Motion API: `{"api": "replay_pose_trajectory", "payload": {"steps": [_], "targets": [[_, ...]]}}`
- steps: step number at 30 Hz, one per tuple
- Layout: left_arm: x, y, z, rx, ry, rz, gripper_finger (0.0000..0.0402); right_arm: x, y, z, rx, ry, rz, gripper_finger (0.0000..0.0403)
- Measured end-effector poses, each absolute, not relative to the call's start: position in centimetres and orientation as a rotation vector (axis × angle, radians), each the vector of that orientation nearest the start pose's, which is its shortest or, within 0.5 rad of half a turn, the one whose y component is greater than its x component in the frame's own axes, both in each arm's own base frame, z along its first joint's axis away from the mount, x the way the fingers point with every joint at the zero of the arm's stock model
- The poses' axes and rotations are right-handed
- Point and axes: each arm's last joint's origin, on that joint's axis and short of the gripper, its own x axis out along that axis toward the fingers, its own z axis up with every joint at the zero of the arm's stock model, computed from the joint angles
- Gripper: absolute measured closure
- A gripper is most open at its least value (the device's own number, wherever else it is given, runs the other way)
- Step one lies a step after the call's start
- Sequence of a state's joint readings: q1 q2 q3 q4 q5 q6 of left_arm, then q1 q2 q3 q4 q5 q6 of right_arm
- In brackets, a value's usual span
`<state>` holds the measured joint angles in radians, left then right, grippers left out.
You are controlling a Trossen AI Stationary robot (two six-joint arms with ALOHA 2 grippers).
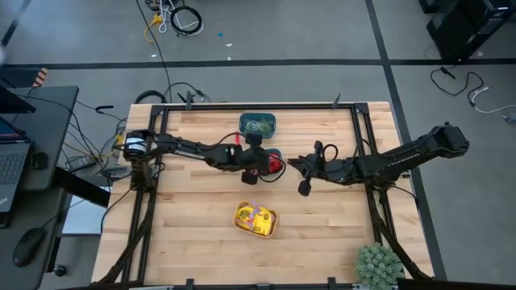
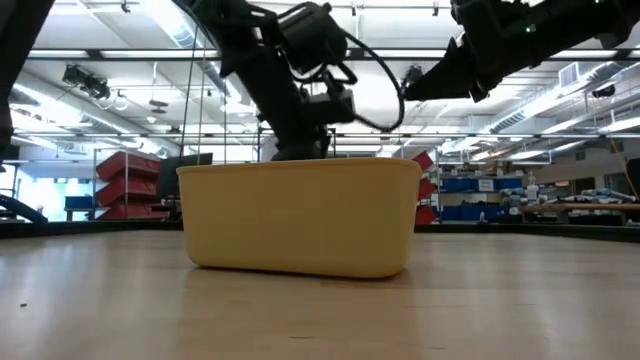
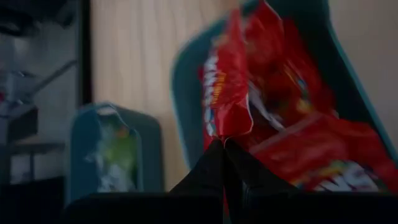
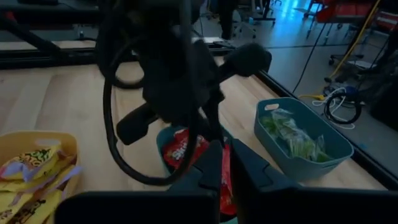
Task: Sort candy
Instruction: Put the red candy into the green bin, then move the green bin to the right of the blue bin
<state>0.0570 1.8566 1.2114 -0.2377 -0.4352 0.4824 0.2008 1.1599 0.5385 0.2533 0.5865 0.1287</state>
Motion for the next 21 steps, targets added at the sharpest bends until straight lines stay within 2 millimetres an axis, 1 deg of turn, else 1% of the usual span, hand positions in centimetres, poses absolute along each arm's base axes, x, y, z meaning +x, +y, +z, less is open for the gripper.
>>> {"api": "replay_pose_trajectory", "payload": {"steps": [4,8,16,21], "targets": [[38.2,3.3,17.6,0.595,1.031,0.261,0.0392,23.3,3.1,21.9,-0.005,0.315,-0.403,0.0378],[38.1,3.1,17.9,0.610,1.066,0.294,0.0366,23.4,2.9,21.8,0.027,0.314,-0.394,0.0374],[39.1,2.1,21.0,0.579,1.048,0.315,0.0305,23.7,2.6,21.5,0.037,0.326,-0.383,0.0373],[39.3,1.5,22.5,0.582,1.071,0.296,0.0289,23.7,2.6,21.6,0.029,0.316,-0.379,0.0373]]}}
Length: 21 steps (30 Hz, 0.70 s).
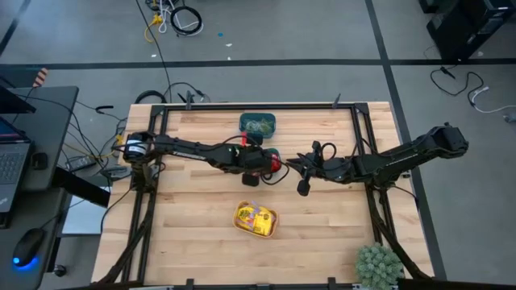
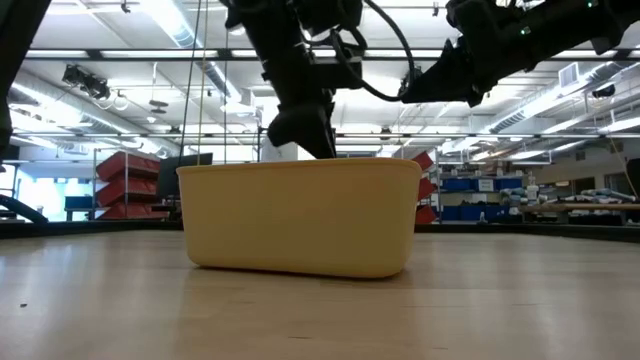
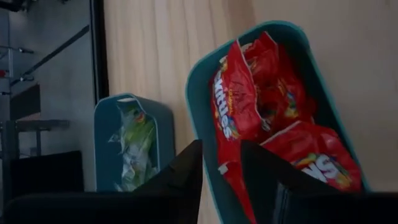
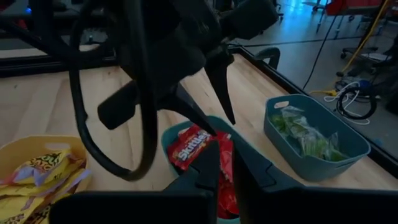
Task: Sort candy
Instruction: Move the green bin to the right of the blue bin
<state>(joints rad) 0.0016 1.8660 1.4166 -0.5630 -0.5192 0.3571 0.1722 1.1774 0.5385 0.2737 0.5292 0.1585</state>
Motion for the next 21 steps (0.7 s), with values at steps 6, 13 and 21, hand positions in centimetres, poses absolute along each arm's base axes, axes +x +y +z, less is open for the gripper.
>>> {"api": "replay_pose_trajectory", "payload": {"steps": [6,13,21], "targets": [[38.6,1.2,23.4,0.495,1.058,0.273,0.0336,23.7,2.6,21.6,0.029,0.319,-0.375,0.0374],[35.7,1.6,23.5,0.248,0.875,0.157,0.0396,24.3,1.3,20.8,0.017,0.356,-0.392,0.0400],[29.0,0.5,20.9,0.075,0.594,0.059,0.0400,27.1,-1.1,17.3,0.051,0.397,-0.317,0.0401]]}}
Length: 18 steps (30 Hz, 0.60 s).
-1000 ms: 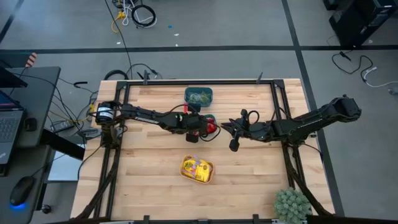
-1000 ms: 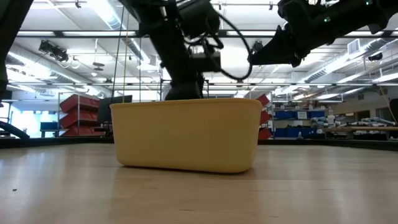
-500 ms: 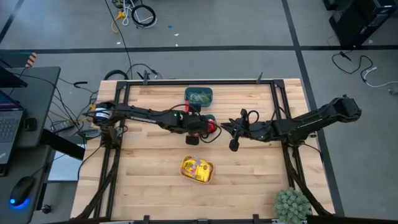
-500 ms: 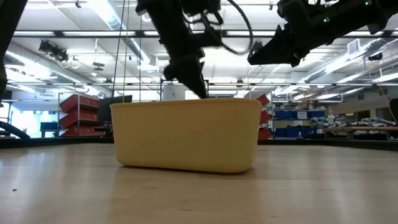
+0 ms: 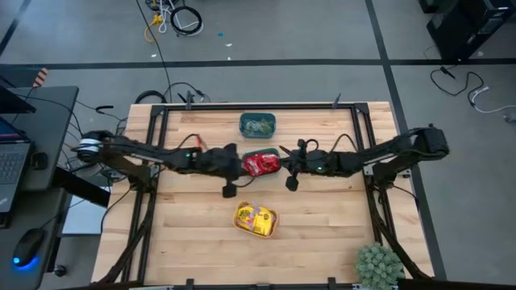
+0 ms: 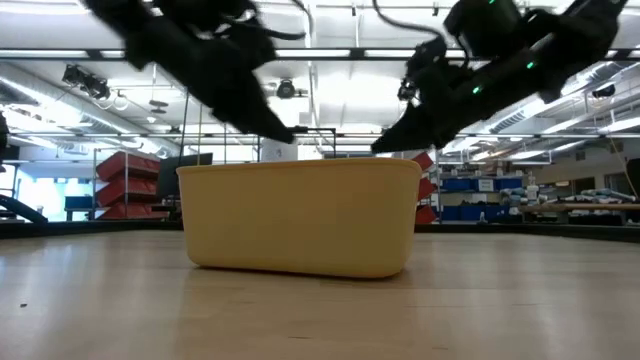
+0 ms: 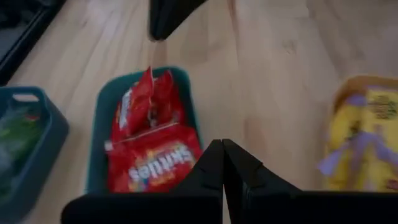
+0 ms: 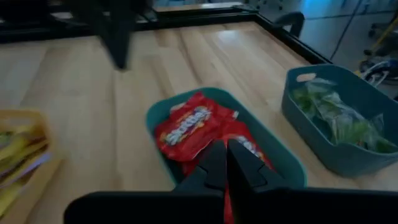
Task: Sort candy
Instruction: Move the green bin to the right of the blue bin
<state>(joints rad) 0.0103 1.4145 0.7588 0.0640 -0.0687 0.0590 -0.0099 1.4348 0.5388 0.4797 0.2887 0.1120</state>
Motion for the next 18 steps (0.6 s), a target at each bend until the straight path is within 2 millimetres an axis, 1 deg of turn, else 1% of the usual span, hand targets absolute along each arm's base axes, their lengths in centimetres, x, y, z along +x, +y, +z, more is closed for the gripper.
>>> {"api": "replay_pose_trajectory", "payload": {"steps": [3,5,7,10,13,15,18], "targets": [[26.6,0.2,20.0,0.006,0.563,0.068,0.0400,27.6,-2.1,16.6,0.104,0.419,-0.364,0.0390],[25.4,0.1,19.1,-0.046,0.575,0.080,0.0400,27.6,-2.8,16.7,0.150,0.437,-0.398,0.0375],[24.4,-0.1,18.7,-0.079,0.571,0.093,0.0400,27.7,-3.6,17.0,0.215,0.449,-0.443,0.0353],[23.5,-0.4,18.1,-0.088,0.555,0.131,0.0401,27.8,-5.2,17.2,0.322,0.483,-0.520,0.0316],[23.0,-0.4,17.5,-0.084,0.547,0.176,0.0401,28.2,-6.6,16.7,0.377,0.558,-0.537,0.0284],[22.8,-0.6,17.3,-0.088,0.520,0.176,0.0401,28.4,-7.2,16.3,0.392,0.595,-0.552,0.0274],[22.6,-0.7,16.9,-0.087,0.525,0.180,0.0401,29.1,-8.3,15.9,0.427,0.612,-0.532,0.0274]]}}
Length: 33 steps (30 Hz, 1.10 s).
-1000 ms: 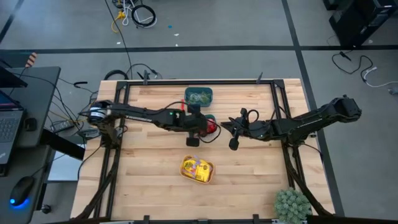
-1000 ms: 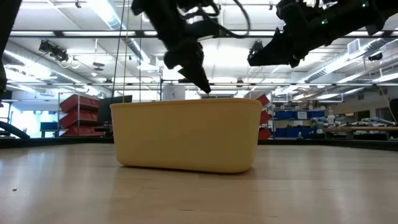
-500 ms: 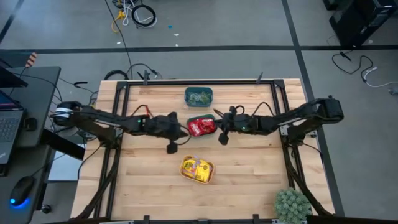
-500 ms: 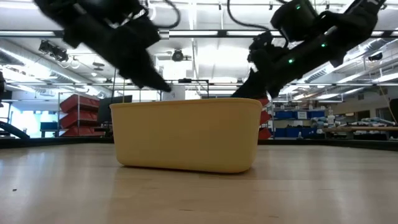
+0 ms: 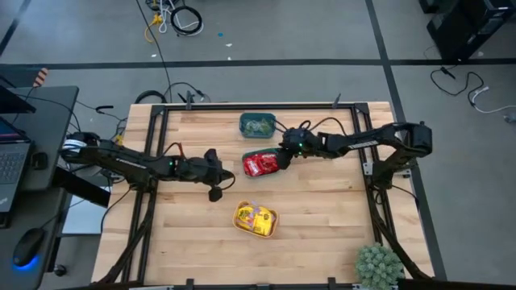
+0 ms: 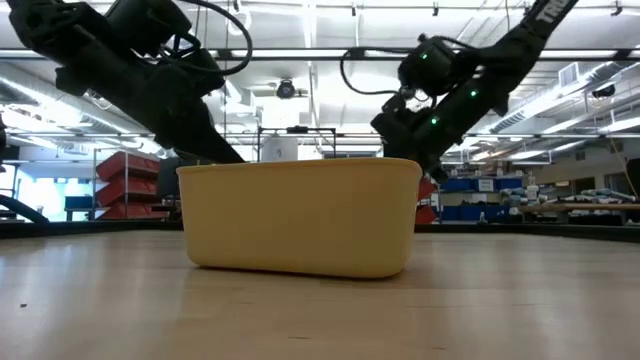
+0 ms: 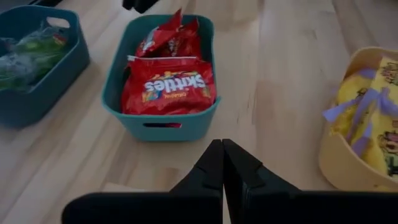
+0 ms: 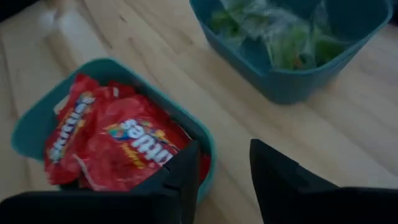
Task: Sort candy
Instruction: Move the green bin to the right of the blue bin
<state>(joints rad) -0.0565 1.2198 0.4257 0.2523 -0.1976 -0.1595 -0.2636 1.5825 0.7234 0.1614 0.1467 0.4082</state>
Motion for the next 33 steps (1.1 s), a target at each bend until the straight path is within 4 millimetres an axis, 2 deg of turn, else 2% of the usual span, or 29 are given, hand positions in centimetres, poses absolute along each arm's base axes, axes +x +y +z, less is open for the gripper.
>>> {"api": "replay_pose_trajectory", "payload": {"steps": [11,18,20,26,33], "targets": [[22.5,-0.9,16.8,-0.077,0.528,0.183,0.0401,30.8,-9.2,14.6,0.487,0.689,-0.486,0.0323],[22.5,-1.0,16.8,-0.076,0.527,0.180,0.0401,30.9,-9.7,14.5,0.478,0.696,-0.538,0.0390],[22.5,-1.1,16.8,-0.075,0.528,0.178,0.0401,30.8,-10.0,14.5,0.475,0.695,-0.562,0.0395],[22.5,-1.4,16.8,-0.072,0.531,0.165,0.0401,29.8,-11.2,14.7,0.482,0.718,-0.664,0.0397],[22.4,-1.8,16.7,-0.066,0.536,0.148,0.0401,27.1,-13.2,15.8,0.441,0.809,-0.798,0.0399]]}}
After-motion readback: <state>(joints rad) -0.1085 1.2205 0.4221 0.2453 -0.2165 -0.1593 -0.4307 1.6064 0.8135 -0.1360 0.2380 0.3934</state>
